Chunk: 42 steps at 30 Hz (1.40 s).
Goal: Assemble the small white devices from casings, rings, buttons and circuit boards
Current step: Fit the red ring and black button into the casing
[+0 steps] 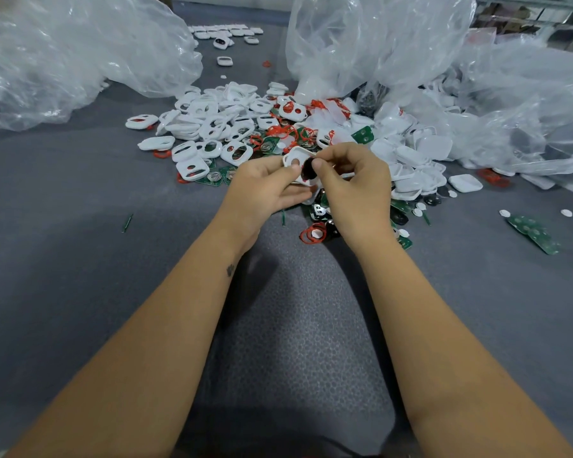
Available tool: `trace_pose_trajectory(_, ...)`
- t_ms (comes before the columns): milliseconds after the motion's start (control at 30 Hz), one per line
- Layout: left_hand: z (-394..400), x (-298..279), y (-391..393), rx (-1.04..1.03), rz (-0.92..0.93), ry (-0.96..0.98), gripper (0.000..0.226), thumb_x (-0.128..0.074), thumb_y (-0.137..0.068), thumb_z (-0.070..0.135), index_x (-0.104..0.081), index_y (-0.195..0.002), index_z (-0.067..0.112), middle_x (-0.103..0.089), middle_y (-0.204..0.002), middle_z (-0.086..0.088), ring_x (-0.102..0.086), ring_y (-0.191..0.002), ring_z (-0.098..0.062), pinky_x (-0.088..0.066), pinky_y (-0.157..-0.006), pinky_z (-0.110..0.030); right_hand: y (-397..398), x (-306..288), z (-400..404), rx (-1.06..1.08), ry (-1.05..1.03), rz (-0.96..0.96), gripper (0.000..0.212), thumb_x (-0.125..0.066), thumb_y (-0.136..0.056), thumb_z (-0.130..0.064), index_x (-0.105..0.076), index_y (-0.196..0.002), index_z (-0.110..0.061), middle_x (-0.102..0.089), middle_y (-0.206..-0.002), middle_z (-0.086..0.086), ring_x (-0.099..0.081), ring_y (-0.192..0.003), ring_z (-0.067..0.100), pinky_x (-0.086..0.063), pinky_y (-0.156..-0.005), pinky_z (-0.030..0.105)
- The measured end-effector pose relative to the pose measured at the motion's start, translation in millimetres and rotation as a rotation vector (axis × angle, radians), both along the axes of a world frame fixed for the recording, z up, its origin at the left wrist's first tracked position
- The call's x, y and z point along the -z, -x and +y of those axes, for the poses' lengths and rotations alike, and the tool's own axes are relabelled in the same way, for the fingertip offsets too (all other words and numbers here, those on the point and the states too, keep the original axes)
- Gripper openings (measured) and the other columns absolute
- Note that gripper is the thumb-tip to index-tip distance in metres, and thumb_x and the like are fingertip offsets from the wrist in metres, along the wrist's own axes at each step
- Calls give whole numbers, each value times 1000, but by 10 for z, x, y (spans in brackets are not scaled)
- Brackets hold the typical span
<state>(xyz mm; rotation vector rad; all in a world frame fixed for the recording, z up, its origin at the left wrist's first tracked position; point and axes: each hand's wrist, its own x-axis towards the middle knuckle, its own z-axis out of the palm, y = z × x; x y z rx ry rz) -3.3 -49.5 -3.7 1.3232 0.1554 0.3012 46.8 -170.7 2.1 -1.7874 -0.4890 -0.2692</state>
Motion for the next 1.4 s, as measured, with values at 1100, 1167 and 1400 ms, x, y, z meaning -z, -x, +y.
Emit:
trace_pose_trajectory(1100, 73, -1, 25, 24, 23, -38, 16, -64, -89, 1, -71, -99, 12, -73, -84, -3, -70, -80, -12, -54, -67, -18, -38, -22, -44, -350, -241, 366, 11, -65, -89, -1, -70, -85, -10, -69, -72, 5, -64, -66, 15, -56, -66, 27)
trace_pose_trajectory(1167, 68, 18, 19, 5, 4, -89, 21, -65, -87, -5, -69, -100, 11, -72, -84, -3, -70, -78, -10, -55, -69, -17, -32, -20, -32, -311, -208, 354, 11, -66, -87, 1, -68, -83, -9, -67, -72, 7, -62, -63, 15, -54, -62, 25)
trace_pose_trajectory(1400, 67, 66, 8, -18, -60, -160, 21, -66, -86, -5, -70, -99, 11, -75, -79, 1, -71, -75, -9, -55, -66, -15, -29, -5, 6, -186, -66, 194, 17, -68, -88, -5, -66, -78, -19, -62, -65, -3, -57, -61, 8, -50, -60, 22)
